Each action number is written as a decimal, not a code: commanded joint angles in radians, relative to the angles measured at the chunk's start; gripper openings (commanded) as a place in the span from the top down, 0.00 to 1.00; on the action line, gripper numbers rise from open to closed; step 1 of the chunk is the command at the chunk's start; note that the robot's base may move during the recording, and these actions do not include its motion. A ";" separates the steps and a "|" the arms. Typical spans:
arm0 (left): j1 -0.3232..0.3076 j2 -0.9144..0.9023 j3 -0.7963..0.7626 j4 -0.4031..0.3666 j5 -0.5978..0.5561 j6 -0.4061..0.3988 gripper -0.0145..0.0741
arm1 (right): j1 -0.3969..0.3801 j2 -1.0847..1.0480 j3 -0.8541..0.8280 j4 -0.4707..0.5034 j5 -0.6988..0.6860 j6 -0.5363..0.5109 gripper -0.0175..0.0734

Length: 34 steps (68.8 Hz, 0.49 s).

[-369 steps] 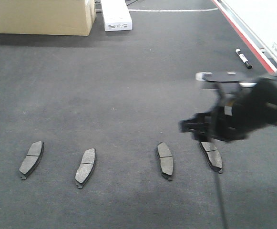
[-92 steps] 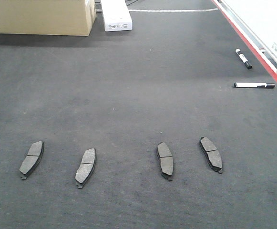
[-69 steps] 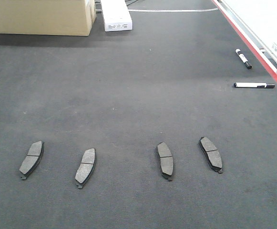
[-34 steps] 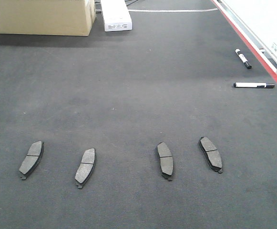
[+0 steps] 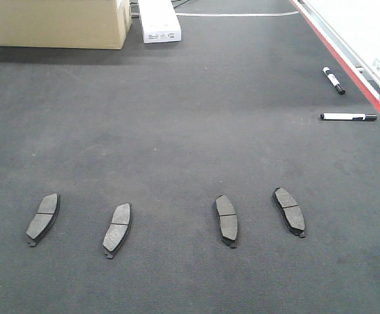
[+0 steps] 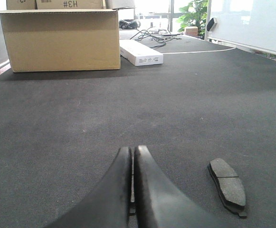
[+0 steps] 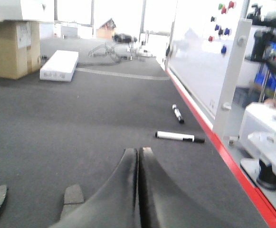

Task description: Move and align brake pads A on conveyor

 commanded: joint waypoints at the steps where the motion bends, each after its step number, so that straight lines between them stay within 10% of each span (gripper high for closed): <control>1: 0.000 -0.015 -0.010 0.001 -0.072 -0.004 0.85 | -0.006 -0.053 0.102 -0.009 -0.236 -0.020 0.82; 34: 0.000 -0.015 -0.010 0.001 -0.072 -0.004 0.85 | -0.003 -0.051 0.154 -0.106 -0.178 0.203 0.82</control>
